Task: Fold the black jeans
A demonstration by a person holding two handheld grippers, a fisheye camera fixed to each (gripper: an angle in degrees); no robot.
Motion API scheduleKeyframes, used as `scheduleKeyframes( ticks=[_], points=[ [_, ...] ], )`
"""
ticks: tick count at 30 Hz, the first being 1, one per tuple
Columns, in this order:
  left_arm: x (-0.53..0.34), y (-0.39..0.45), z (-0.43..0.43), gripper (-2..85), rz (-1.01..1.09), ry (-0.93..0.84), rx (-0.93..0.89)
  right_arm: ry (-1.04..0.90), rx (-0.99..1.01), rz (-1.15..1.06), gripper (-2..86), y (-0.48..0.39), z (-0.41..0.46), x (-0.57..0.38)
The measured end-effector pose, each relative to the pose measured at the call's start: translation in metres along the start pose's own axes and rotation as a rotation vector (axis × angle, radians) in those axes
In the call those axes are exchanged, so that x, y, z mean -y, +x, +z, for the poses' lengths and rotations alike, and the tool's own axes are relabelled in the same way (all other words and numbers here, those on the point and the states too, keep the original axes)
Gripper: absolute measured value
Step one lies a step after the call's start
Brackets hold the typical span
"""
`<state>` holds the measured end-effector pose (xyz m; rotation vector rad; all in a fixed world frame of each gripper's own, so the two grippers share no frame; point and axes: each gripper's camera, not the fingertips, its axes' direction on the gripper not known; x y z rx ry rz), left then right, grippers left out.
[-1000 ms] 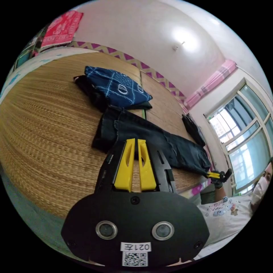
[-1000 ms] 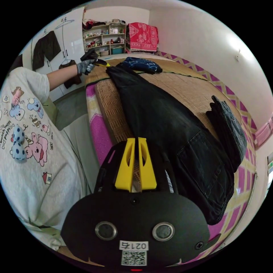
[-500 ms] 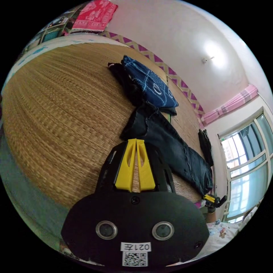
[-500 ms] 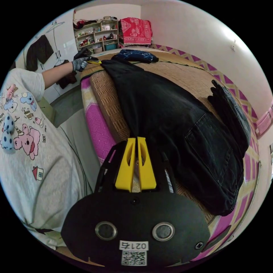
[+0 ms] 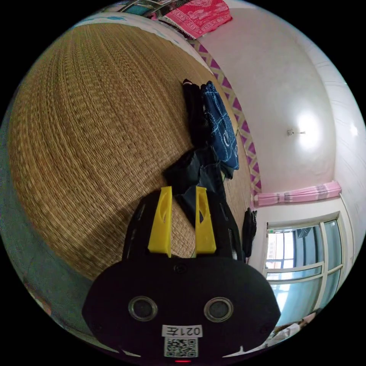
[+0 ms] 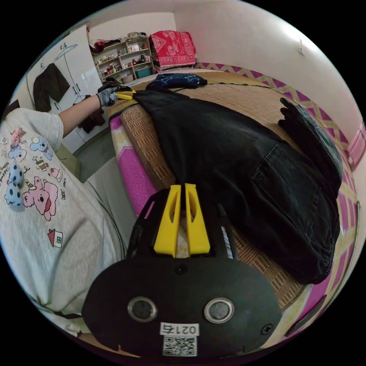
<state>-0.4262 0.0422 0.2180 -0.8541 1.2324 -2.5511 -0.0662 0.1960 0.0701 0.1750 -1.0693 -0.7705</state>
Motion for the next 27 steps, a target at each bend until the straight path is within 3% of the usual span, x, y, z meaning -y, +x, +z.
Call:
scheduleKeyframes(
  ticks=[5, 9, 15, 20, 27],
  points=[
    [-0.023, 0.001, 0.010, 2.0, 0.013, 0.054, -0.089, 0.053, 0.157, 0.080, 6.8, 0.033, -0.014, -0.020],
    [-0.044, 0.033, 0.002, -0.2, 0.102, 0.093, -0.161, 0.201, 0.235, 0.224, 8.5, 0.076, -0.054, -0.064],
    [-0.142, 0.197, 0.005, -0.6, 0.539, 0.092, -0.197, 0.287, 0.133, 0.345, 8.3, 0.111, -0.099, -0.130],
    [-0.307, 0.329, 0.103, -0.6, 0.899, -0.089, -0.233, 0.354, 0.141, 0.393, 8.1, 0.128, -0.117, -0.168],
    [-0.471, 0.336, 0.308, -0.5, 0.942, -0.468, -0.121, 0.407, 0.157, 0.413, 7.6, 0.145, -0.134, -0.205]
  ],
)
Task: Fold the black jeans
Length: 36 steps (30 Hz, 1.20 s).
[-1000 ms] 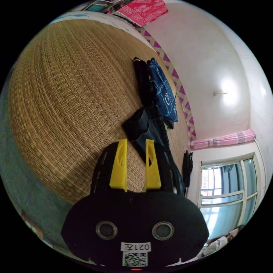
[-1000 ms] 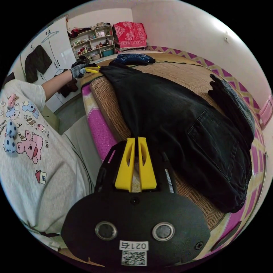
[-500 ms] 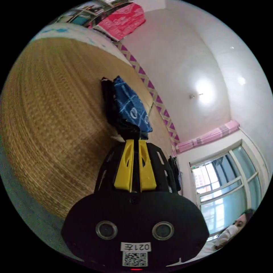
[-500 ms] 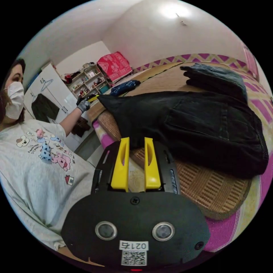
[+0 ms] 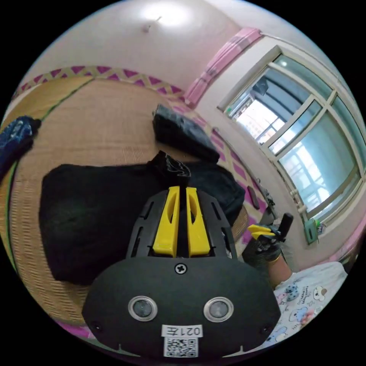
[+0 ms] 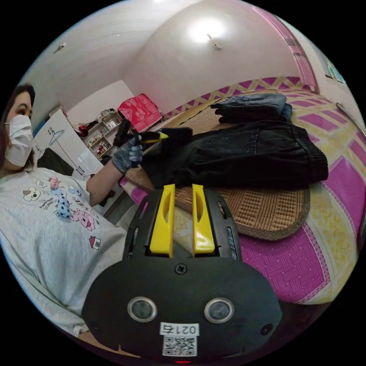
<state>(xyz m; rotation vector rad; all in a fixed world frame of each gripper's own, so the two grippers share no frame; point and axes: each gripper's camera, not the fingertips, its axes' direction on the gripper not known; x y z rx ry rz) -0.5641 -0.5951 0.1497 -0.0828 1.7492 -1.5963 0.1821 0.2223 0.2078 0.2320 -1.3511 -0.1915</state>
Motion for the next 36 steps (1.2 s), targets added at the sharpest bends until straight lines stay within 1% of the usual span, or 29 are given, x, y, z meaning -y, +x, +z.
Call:
scheduleKeyframes(
  ticks=[1, 2, 5, 8, 9, 11, 12, 13, 15, 17, 18, 21, 24, 31, 33, 36],
  points=[
    [-0.009, 0.001, 0.023, -0.5, -0.003, -0.015, -0.026, 0.002, 0.001, 0.001, 7.6, 0.002, -0.003, -0.001],
    [-0.016, 0.008, 0.028, -0.6, 0.004, 0.012, -0.028, 0.006, 0.002, 0.002, 7.5, 0.006, -0.008, -0.004],
    [-0.021, 0.040, 0.023, -0.6, 0.084, 0.082, 0.016, 0.027, -0.013, 0.017, 7.1, 0.019, -0.022, -0.010],
    [-0.026, 0.059, 0.042, -0.3, 0.120, 0.067, 0.022, 0.057, -0.032, 0.067, 7.2, 0.039, -0.032, -0.010],
    [-0.027, 0.059, 0.051, -0.1, 0.113, 0.047, 0.028, 0.080, -0.049, 0.115, 7.4, 0.050, -0.037, -0.009],
    [-0.038, 0.050, 0.093, 1.2, 0.069, -0.084, 0.004, 0.134, -0.059, 0.217, 8.6, 0.069, -0.046, -0.007],
    [-0.042, 0.048, 0.098, 1.6, 0.060, -0.089, -0.018, 0.184, -0.060, 0.295, 9.2, 0.083, -0.055, -0.007],
    [-0.050, 0.045, 0.095, 2.3, 0.057, -0.037, -0.067, 0.209, -0.065, 0.342, 9.6, 0.091, -0.059, -0.008],
    [-0.059, 0.047, 0.094, 2.9, 0.086, -0.034, -0.123, 0.308, -0.092, 0.523, 11.0, 0.122, -0.080, -0.014],
    [-0.073, 0.053, 0.089, 2.0, 0.161, -0.026, -0.192, 0.356, -0.104, 0.627, 12.2, 0.146, -0.092, -0.017],
    [-0.077, 0.054, 0.087, 1.7, 0.176, -0.024, -0.201, 0.373, -0.125, 0.686, 13.1, 0.160, -0.097, -0.018],
    [-0.099, 0.057, 0.073, 0.0, 0.211, 0.018, -0.189, 0.398, -0.132, 0.769, 14.1, 0.190, -0.101, -0.011],
    [-0.119, 0.056, 0.059, -0.7, 0.209, 0.040, -0.176, 0.443, -0.043, 0.843, 14.6, 0.216, -0.097, -0.002],
    [-0.156, 0.043, 0.027, -0.9, 0.152, 0.117, -0.199, 0.378, 0.071, 0.873, 14.2, 0.245, -0.069, 0.034],
    [-0.162, 0.038, 0.023, -0.9, 0.133, 0.132, -0.214, 0.279, 0.119, 0.843, 12.2, 0.250, -0.051, 0.049],
    [-0.170, 0.027, 0.018, -0.9, 0.101, 0.139, -0.234, 0.266, 0.041, 0.825, 7.8, 0.234, -0.049, 0.063]
  ],
)
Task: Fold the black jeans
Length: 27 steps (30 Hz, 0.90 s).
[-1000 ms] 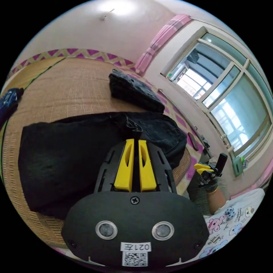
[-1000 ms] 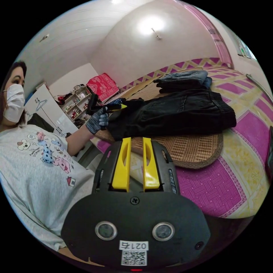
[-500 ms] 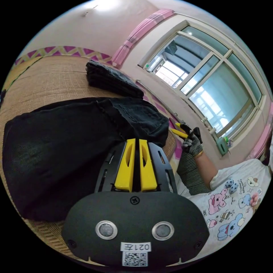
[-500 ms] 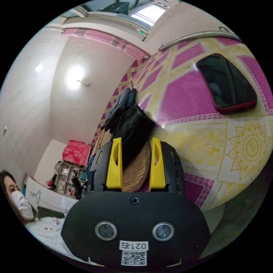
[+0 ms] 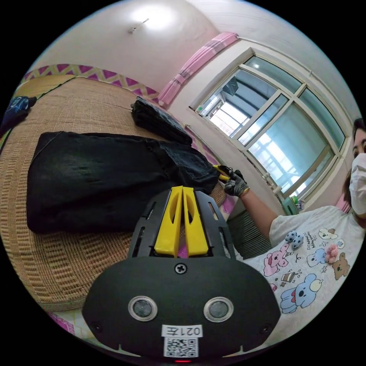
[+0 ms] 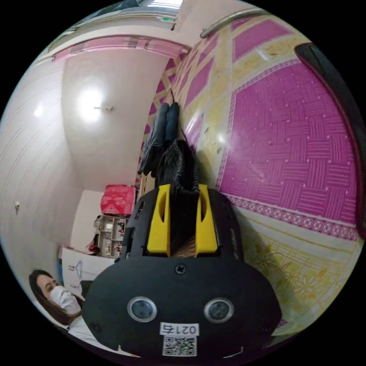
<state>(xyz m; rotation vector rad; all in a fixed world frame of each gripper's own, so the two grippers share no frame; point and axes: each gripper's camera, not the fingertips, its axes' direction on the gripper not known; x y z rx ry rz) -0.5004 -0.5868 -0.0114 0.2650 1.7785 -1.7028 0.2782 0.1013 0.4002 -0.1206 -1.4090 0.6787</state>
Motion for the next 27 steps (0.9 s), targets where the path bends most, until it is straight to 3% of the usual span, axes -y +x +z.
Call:
scheduleKeyframes(
  ticks=[4, 7, 9, 14, 17, 21, 27],
  points=[
    [-0.011, -0.014, -0.017, -0.9, -0.028, 0.018, 0.004, 0.037, -0.033, -0.238, 5.6, -0.094, 0.003, -0.016],
    [-0.021, -0.025, -0.032, -1.0, -0.039, 0.037, -0.002, 0.004, -0.147, -0.526, 5.5, -0.216, 0.036, -0.048],
    [-0.028, -0.032, -0.043, -1.0, -0.047, 0.049, -0.001, -0.044, -0.226, -0.733, 5.5, -0.309, 0.085, -0.087],
    [-0.049, -0.051, -0.079, -0.9, -0.077, 0.097, -0.014, -0.206, -0.271, -1.036, 5.3, -0.434, 0.234, -0.191],
    [-0.060, -0.061, -0.104, -0.9, -0.093, 0.130, -0.003, -0.330, -0.284, -1.156, 5.3, -0.459, 0.347, -0.263],
    [-0.074, -0.076, -0.132, -1.0, -0.125, 0.154, 0.014, -0.593, -0.426, -1.196, 5.1, -0.419, 0.494, -0.343],
    [-0.097, -0.096, -0.175, -1.0, -0.177, 0.214, 0.054, -0.378, -0.374, -1.272, 4.8, -0.467, 0.481, -0.380]
  ],
)
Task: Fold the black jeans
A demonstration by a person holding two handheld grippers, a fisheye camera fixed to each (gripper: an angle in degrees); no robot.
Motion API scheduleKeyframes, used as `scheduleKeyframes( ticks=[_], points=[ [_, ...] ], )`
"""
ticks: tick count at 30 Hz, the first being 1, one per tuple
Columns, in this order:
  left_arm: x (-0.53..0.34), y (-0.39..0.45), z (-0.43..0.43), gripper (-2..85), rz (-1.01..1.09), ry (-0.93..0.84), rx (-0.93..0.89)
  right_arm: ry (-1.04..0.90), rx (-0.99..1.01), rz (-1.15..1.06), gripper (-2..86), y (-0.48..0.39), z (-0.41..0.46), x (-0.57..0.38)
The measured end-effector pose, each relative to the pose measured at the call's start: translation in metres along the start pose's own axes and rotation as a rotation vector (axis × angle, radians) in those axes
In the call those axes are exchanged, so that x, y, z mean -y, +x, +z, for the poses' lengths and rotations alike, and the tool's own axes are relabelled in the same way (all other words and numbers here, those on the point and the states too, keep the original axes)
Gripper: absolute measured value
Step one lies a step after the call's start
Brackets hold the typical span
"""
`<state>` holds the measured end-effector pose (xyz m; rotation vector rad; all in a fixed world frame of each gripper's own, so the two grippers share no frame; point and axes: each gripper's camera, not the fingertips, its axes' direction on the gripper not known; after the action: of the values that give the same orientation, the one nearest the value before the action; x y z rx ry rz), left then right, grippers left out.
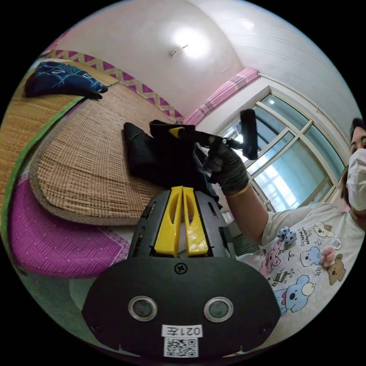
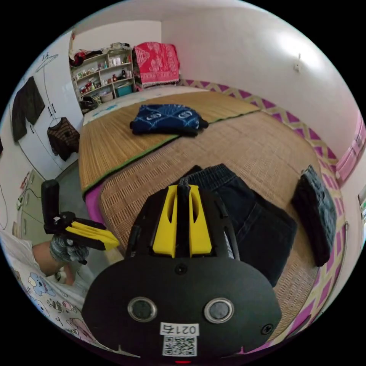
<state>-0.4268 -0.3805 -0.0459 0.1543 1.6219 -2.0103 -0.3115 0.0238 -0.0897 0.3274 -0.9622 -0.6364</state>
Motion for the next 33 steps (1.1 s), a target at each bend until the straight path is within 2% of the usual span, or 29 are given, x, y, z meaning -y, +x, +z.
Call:
scheduleKeyframes(
  ticks=[2, 5, 6, 8, 11, 12, 16, 18, 20, 23, 24, 25, 31, 33],
  points=[
    [0.005, -0.005, -0.002, -0.9, -0.005, 0.013, -0.009, -0.035, 0.028, -0.023, 4.8, -0.016, 0.019, 0.011],
    [0.015, -0.005, -0.002, -0.9, 0.003, 0.032, -0.020, -0.206, 0.111, -0.049, 5.7, -0.035, 0.087, 0.010],
    [0.018, -0.005, -0.003, -0.9, 0.004, 0.038, -0.016, -0.178, 0.142, -0.027, 6.2, -0.035, 0.093, 0.005],
    [0.027, -0.005, -0.008, -0.9, 0.017, 0.070, 0.006, -0.127, 0.227, 0.009, 7.1, -0.025, 0.079, 0.001],
    [0.046, -0.005, -0.010, -0.9, 0.051, 0.096, 0.010, -0.104, 0.479, 0.036, 8.2, 0.011, 0.044, -0.015],
    [0.052, -0.004, -0.008, -0.9, 0.064, 0.096, 0.007, -0.074, 0.491, 0.078, 8.1, 0.031, 0.025, -0.028],
    [0.094, 0.001, 0.015, -0.5, 0.141, 0.040, 0.082, -0.029, 0.256, 0.171, 6.5, 0.078, -0.028, -0.080],
    [0.108, -0.003, 0.032, -0.2, 0.149, -0.026, 0.144, -0.074, 0.190, 0.181, 4.7, 0.090, -0.040, -0.116],
    [0.115, -0.019, 0.053, -0.5, 0.107, -0.139, 0.232, -0.156, 0.196, 0.166, 3.3, 0.087, -0.032, -0.141],
    [0.108, -0.043, 0.065, -0.9, 0.063, -0.190, 0.305, -0.292, 0.212, 0.131, 1.1, 0.073, -0.001, -0.181],
    [0.106, -0.047, 0.064, -0.9, 0.057, -0.172, 0.291, -0.193, 0.201, 0.145, 0.5, 0.071, -0.005, -0.196],
    [0.104, -0.053, 0.061, -0.9, 0.034, -0.143, 0.269, -0.180, 0.203, 0.156, 0.3, 0.070, -0.006, -0.200],
    [0.112, -0.059, 0.064, -0.9, 0.023, -0.121, 0.277, -0.267, 0.242, 0.116, 0.8, 0.072, -0.014, -0.196],
    [0.115, -0.060, 0.060, -0.9, 0.023, -0.088, 0.237, -0.195, 0.234, 0.184, 4.6, 0.087, -0.031, -0.197]
  ],
)
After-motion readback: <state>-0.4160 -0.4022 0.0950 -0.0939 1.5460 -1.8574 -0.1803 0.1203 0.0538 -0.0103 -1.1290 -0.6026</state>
